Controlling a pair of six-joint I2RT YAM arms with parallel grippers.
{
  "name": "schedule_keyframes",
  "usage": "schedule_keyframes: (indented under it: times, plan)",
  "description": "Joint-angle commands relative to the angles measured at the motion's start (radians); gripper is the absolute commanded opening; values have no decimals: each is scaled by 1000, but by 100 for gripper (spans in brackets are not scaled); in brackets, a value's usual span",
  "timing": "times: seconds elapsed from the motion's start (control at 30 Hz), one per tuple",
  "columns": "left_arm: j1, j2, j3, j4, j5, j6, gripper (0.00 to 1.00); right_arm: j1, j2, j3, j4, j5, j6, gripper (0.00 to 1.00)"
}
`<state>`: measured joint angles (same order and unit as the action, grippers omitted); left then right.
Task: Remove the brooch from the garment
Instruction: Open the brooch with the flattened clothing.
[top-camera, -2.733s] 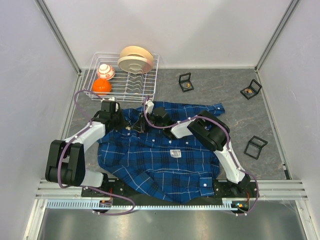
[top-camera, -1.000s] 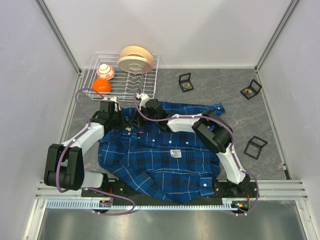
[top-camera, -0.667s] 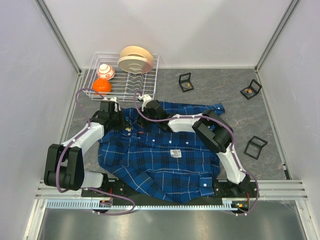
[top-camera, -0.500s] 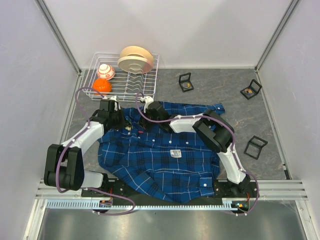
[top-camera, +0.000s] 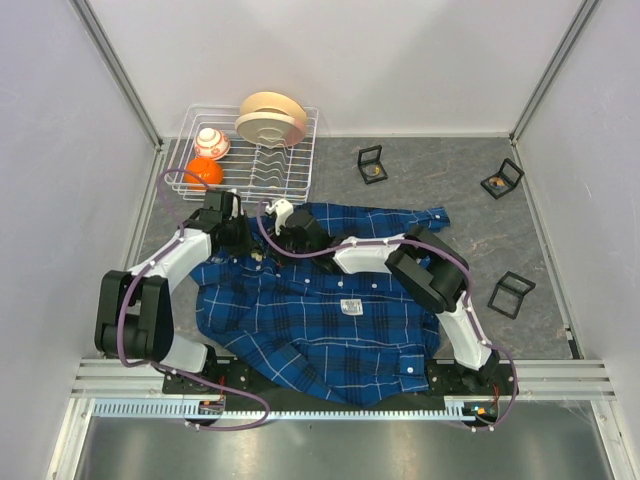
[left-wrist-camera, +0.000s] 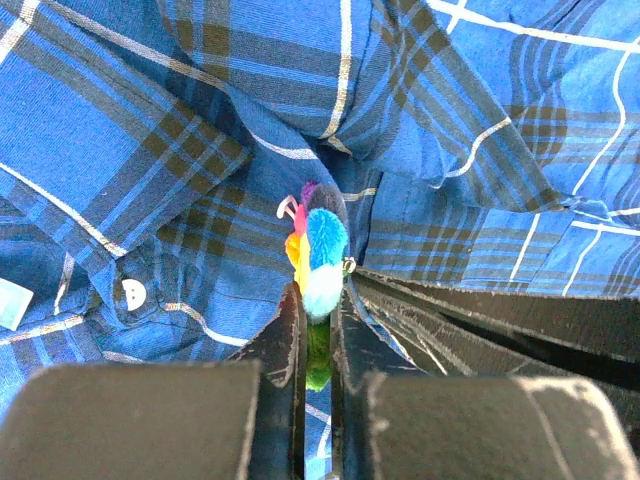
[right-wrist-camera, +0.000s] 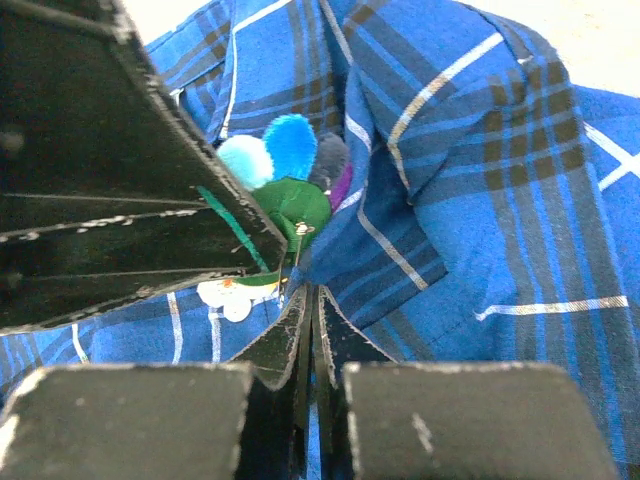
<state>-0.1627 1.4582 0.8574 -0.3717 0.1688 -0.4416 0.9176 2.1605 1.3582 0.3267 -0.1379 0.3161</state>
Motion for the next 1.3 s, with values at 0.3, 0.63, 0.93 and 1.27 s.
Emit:
schedule_keyframes:
  times: [0.3, 0.63, 0.93, 1.27]
  plan:
    - [5, 34, 85, -69, 67, 46, 2, 58, -30, 74, -1, 58, -126, 5]
    - [5, 62, 94, -81, 156, 80, 2, 66, -5, 113, -12, 41, -153, 5]
    - [5, 47, 88, -67, 219, 81, 2, 73, 19, 136, -20, 46, -129, 4]
    - [5, 33, 83, -88, 92, 118, 2, -29, -59, 56, -92, 42, 41, 28]
